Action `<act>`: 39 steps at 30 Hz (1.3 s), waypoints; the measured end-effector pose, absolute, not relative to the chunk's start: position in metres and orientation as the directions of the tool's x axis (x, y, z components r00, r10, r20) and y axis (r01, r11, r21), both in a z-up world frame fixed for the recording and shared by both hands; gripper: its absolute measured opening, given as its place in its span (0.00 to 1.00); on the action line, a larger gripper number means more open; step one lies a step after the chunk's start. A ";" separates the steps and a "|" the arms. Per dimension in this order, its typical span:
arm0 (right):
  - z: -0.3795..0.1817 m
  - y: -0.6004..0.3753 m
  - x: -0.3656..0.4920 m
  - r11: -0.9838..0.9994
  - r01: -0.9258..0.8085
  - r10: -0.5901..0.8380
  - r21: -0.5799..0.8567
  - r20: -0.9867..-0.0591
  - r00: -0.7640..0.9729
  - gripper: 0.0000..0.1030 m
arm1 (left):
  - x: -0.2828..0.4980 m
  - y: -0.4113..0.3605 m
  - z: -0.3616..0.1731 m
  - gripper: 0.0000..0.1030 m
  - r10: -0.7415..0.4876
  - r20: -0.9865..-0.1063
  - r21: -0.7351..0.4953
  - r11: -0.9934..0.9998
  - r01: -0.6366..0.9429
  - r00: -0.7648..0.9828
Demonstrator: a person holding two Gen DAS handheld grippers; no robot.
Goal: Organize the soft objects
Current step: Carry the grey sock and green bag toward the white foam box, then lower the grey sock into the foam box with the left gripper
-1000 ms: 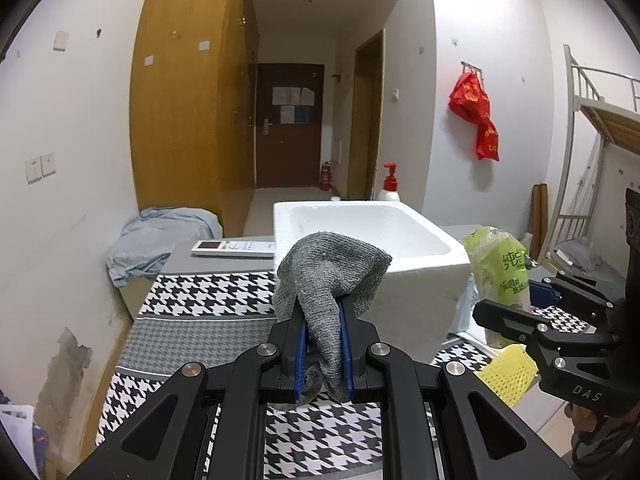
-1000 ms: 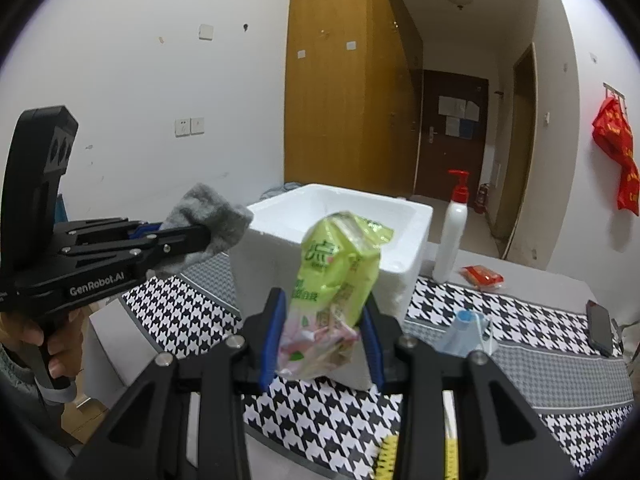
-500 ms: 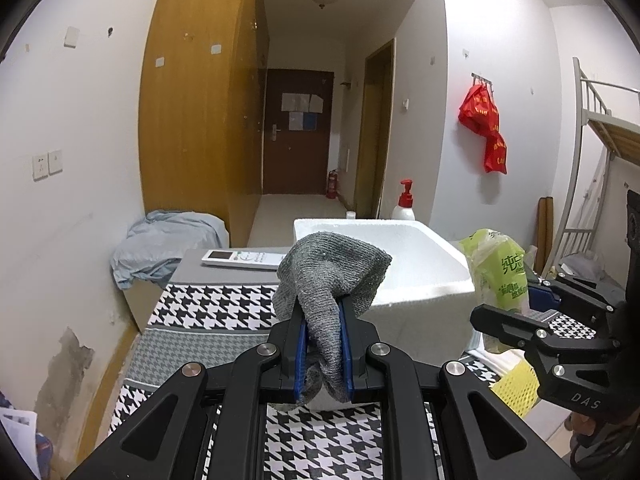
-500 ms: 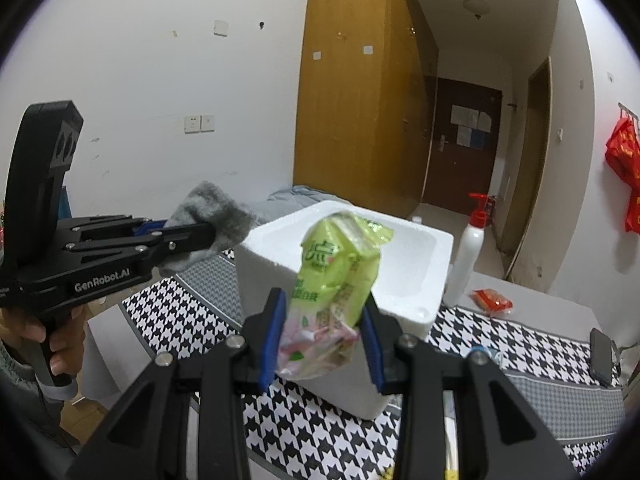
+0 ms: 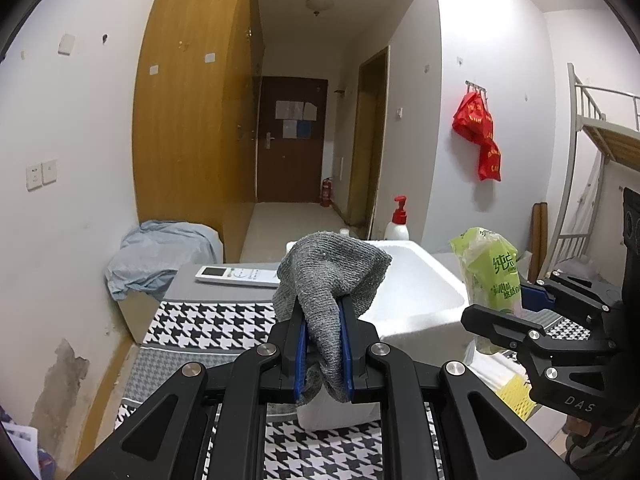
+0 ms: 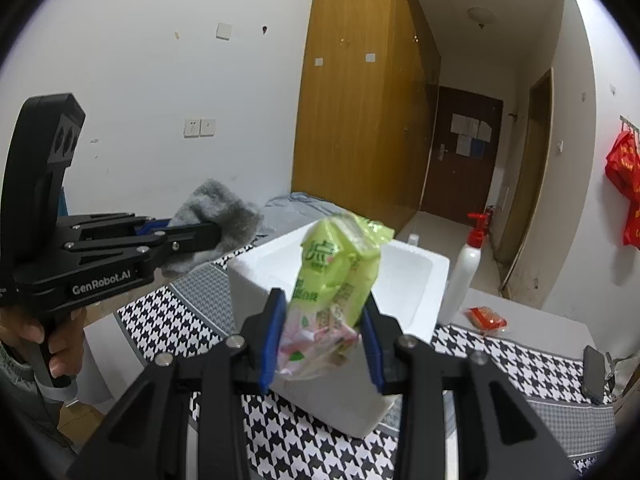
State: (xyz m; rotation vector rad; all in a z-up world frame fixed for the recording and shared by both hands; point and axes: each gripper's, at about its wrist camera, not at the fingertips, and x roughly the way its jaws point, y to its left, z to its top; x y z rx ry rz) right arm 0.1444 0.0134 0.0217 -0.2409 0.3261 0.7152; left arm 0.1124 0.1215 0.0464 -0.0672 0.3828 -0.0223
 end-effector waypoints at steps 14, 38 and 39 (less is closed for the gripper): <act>0.036 0.015 0.155 0.737 -0.669 0.601 -0.096 -0.360 0.714 0.40 | 0.125 0.120 0.060 0.15 -0.074 -0.366 -0.086 0.995 0.046 0.928; 0.043 0.011 0.181 0.738 -0.672 0.611 -0.059 -0.362 0.704 0.40 | 0.163 0.111 0.069 0.15 -0.078 -0.372 -0.041 0.997 0.067 0.925; 0.043 0.010 0.182 0.740 -0.671 0.611 -0.056 -0.363 0.704 0.40 | 0.164 0.110 0.069 0.15 -0.078 -0.373 -0.039 0.997 0.068 0.924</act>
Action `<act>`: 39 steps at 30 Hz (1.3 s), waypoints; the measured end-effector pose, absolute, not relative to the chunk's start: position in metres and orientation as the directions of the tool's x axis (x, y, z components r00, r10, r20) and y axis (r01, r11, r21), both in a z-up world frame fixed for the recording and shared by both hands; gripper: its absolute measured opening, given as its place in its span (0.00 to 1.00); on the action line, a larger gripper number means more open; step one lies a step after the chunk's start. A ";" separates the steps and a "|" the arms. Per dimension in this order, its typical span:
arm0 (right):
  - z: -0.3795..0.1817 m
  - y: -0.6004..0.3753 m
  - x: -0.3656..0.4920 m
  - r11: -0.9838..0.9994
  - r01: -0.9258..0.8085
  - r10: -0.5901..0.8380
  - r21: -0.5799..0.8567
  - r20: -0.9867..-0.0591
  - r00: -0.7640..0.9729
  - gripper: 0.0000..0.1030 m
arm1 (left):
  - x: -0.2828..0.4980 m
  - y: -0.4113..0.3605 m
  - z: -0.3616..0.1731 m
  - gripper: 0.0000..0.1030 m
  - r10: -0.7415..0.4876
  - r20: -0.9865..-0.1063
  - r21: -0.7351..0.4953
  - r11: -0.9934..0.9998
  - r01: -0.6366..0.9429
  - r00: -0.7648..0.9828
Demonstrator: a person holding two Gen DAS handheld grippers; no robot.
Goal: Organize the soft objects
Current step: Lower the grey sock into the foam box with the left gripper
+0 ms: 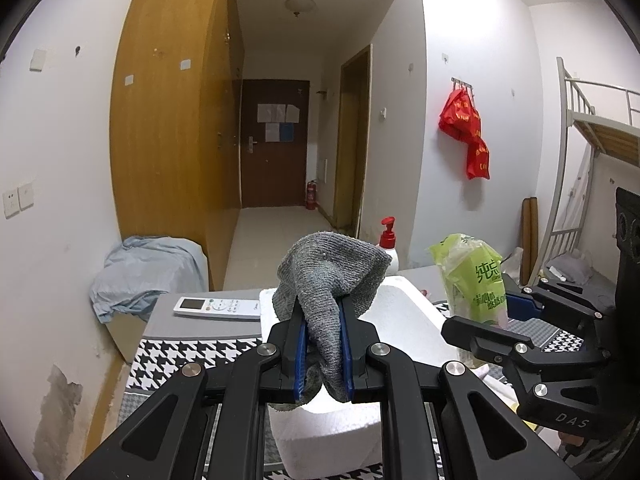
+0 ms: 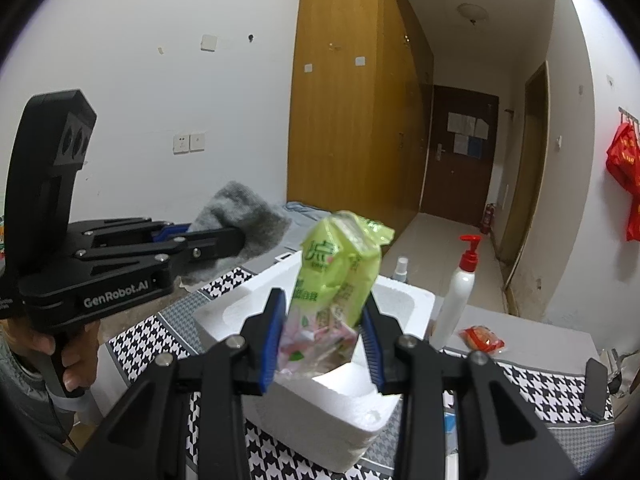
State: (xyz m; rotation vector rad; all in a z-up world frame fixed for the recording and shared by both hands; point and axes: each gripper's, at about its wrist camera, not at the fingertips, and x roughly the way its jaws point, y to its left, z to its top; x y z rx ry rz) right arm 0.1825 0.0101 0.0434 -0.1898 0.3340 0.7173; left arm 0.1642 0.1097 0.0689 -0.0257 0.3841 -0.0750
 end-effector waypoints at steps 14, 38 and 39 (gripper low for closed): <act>0.043 -0.011 0.187 0.783 -0.620 0.565 -0.049 -0.361 0.742 0.40 | 0.188 0.097 0.065 0.15 -0.130 -0.401 -0.044 0.992 0.122 0.907; 0.043 -0.022 0.190 0.825 -0.565 0.516 -0.033 -0.364 0.775 0.40 | 0.221 0.081 0.056 0.58 -0.080 -0.446 -0.009 0.996 0.085 0.892; 0.042 -0.022 0.190 0.825 -0.564 0.515 -0.033 -0.364 0.776 0.40 | 0.219 0.081 0.057 0.67 -0.073 -0.434 -0.002 0.997 0.080 0.898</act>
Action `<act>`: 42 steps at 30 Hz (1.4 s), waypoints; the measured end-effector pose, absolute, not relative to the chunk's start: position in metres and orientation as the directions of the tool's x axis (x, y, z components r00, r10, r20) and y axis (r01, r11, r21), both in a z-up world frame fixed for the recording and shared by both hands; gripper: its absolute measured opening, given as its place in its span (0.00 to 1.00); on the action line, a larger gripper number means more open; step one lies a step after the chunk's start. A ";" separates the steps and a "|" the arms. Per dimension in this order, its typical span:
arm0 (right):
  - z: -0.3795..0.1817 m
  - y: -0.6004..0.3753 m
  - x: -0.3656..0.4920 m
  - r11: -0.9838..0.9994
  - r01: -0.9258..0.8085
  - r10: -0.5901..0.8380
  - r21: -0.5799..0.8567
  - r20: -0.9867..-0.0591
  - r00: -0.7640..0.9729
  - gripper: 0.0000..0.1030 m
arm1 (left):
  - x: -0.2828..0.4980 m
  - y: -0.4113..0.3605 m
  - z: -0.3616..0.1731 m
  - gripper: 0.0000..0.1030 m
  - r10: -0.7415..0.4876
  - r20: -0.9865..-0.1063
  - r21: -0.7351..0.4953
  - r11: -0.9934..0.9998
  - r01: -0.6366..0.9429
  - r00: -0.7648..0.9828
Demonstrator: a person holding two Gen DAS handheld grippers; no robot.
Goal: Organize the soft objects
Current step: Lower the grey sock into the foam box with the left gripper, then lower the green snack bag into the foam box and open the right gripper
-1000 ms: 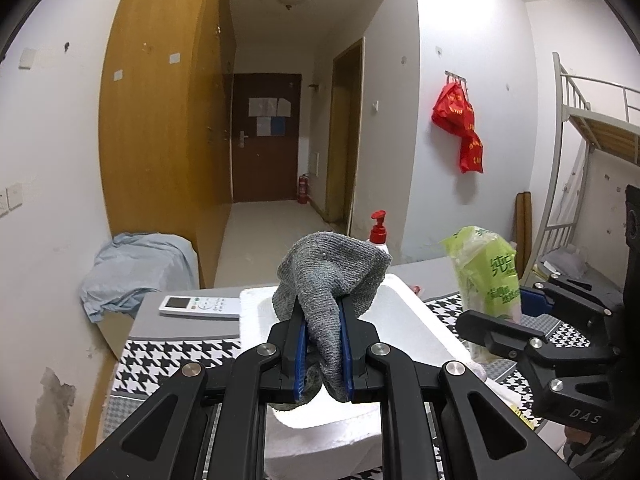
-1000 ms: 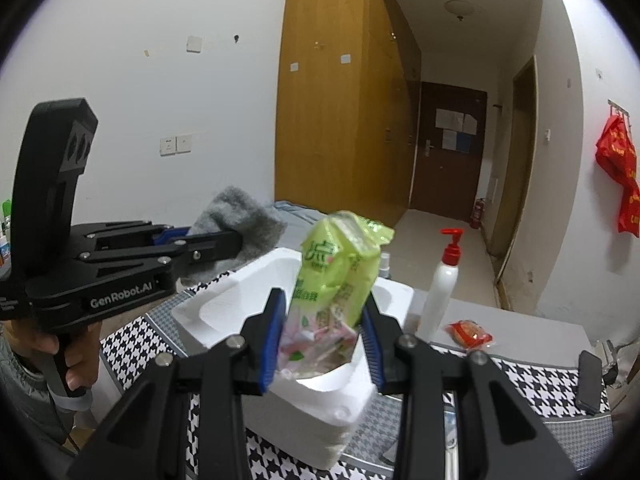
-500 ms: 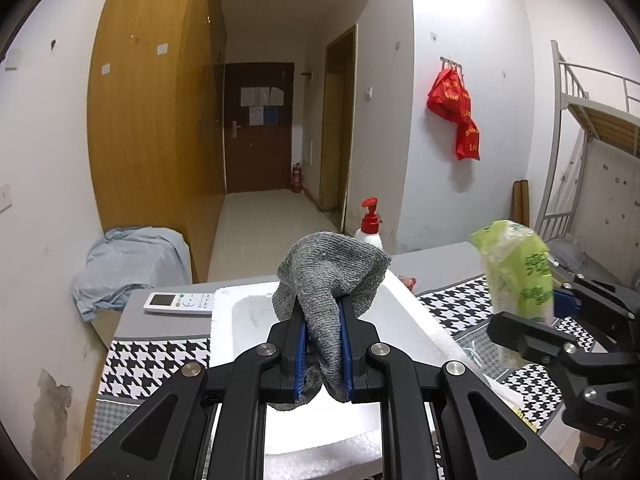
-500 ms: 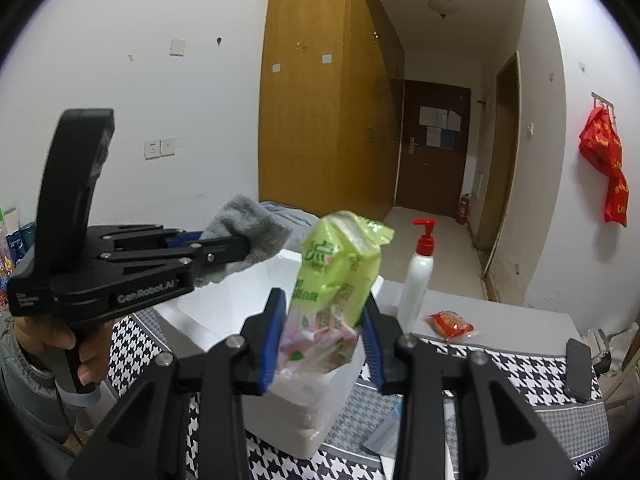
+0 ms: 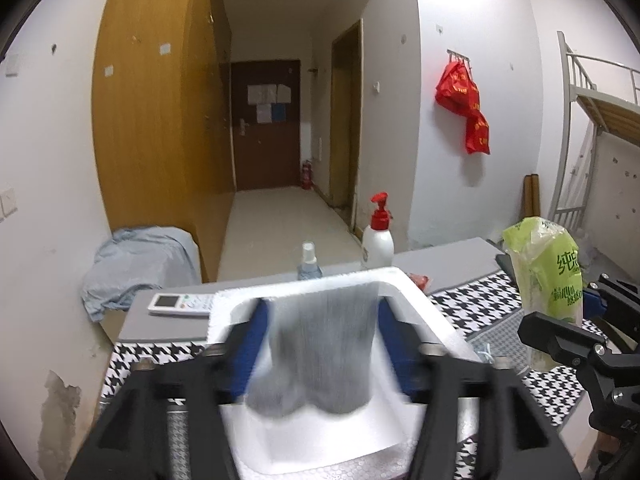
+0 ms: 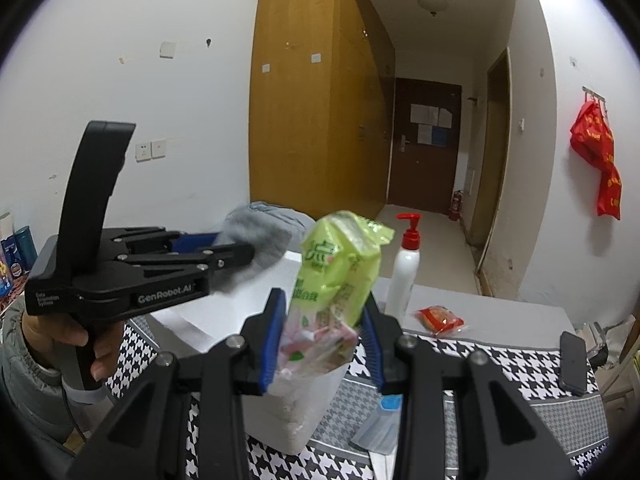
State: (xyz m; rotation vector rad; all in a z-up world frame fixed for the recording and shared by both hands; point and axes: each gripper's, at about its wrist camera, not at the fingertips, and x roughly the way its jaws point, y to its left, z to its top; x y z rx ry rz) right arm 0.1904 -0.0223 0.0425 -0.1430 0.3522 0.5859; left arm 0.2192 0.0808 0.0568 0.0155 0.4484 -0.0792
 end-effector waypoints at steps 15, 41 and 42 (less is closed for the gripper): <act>0.042 -0.023 0.189 0.830 -0.558 0.513 -0.027 -0.356 0.781 0.40 | 0.209 0.079 0.060 0.99 -0.033 -0.382 0.031 0.998 0.048 0.924; 0.037 -0.006 0.202 0.782 -0.623 0.573 -0.024 -0.365 0.734 0.40 | 0.171 0.121 0.068 0.99 0.069 -0.350 0.011 0.998 -0.069 0.934; 0.037 -0.004 0.203 0.779 -0.626 0.577 -0.023 -0.365 0.731 0.40 | 0.169 0.123 0.068 0.99 0.071 -0.350 0.011 0.997 -0.072 0.934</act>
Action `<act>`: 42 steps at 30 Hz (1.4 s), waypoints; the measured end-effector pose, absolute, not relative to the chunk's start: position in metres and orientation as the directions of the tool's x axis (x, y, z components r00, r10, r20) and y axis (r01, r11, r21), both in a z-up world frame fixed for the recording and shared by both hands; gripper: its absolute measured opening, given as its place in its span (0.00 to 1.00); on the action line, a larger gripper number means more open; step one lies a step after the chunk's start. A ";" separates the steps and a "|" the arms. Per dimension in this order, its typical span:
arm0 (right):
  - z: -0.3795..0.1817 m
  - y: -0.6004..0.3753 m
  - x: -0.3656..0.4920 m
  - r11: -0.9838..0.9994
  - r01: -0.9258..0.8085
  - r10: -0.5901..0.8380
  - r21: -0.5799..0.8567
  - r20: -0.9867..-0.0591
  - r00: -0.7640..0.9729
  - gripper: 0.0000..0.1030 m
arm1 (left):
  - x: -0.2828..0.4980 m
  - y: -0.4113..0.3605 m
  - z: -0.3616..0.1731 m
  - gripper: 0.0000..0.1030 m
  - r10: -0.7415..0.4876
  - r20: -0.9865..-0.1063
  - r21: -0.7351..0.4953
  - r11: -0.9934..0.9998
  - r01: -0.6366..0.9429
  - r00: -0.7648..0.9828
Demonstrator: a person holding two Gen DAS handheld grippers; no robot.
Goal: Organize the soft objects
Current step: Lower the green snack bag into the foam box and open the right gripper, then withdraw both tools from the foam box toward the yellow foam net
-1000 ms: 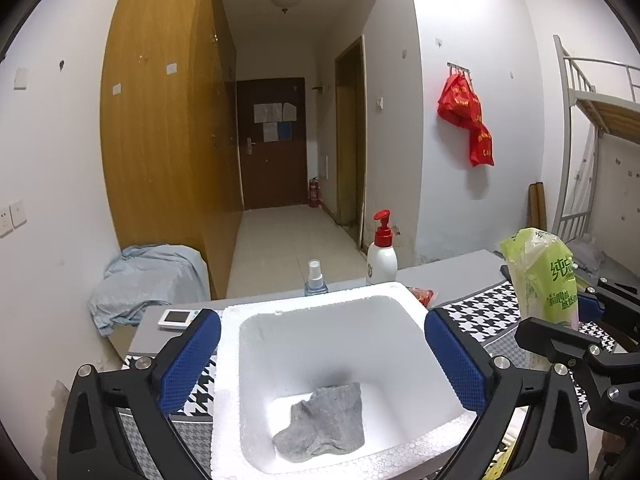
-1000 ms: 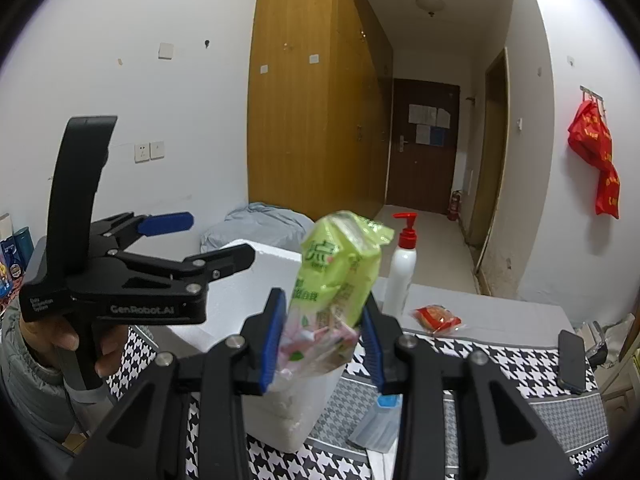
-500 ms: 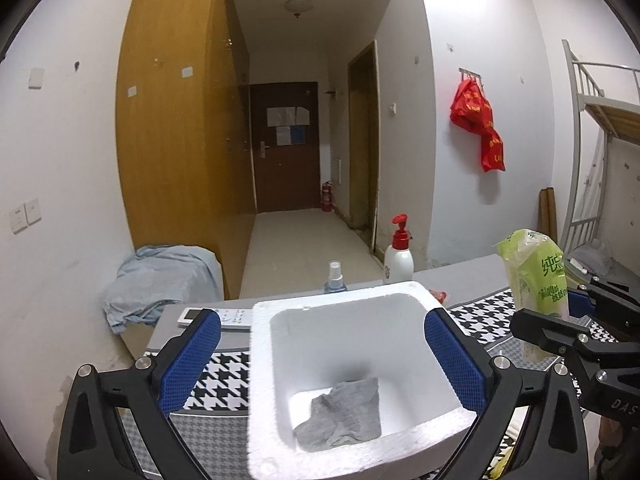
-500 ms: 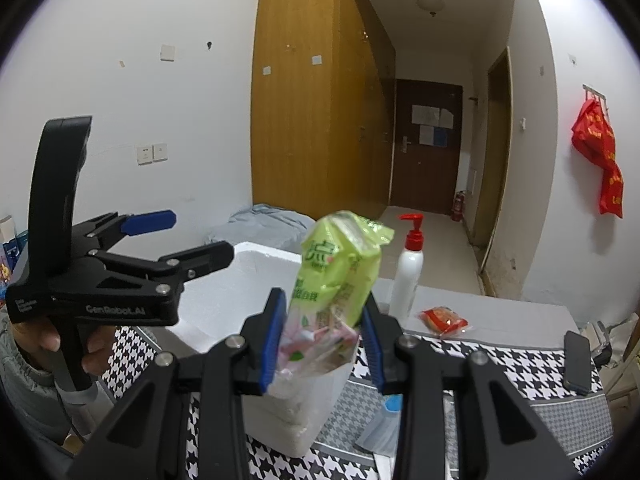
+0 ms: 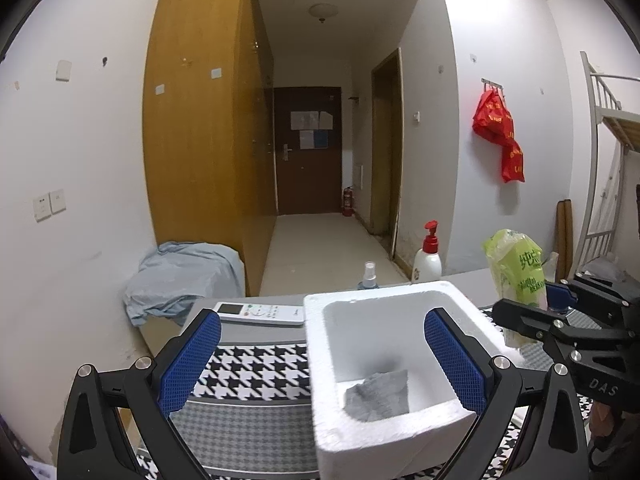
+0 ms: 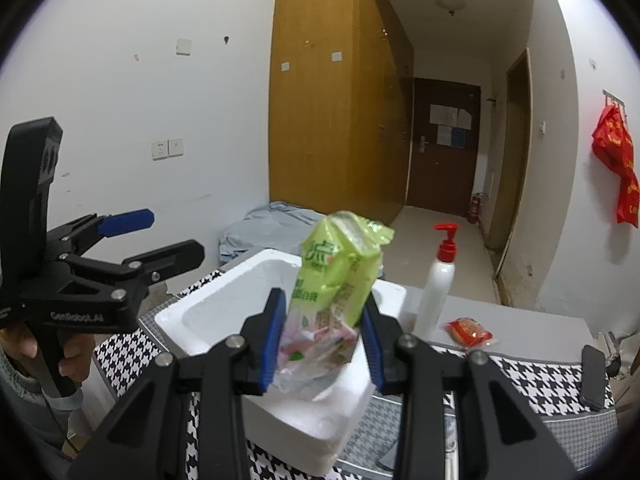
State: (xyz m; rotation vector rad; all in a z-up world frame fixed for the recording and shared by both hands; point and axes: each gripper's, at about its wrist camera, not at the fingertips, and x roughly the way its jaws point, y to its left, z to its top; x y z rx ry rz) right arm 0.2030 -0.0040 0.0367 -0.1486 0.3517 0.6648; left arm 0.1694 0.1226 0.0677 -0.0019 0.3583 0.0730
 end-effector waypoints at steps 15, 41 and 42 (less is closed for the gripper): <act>0.041 0.026 0.217 0.755 -0.655 0.592 -0.037 -0.391 0.705 0.40 | 0.154 0.144 0.058 0.99 0.132 -0.356 -0.008 0.990 -0.144 0.925; 0.039 0.040 0.220 0.754 -0.656 0.584 -0.043 -0.414 0.698 0.99 | 0.149 0.154 0.054 0.99 0.136 -0.367 -0.044 0.986 -0.163 0.920; 0.040 0.038 0.219 0.755 -0.655 0.585 -0.041 -0.410 0.700 1.00 | 0.148 0.154 0.054 0.99 0.137 -0.365 -0.043 0.986 -0.163 0.921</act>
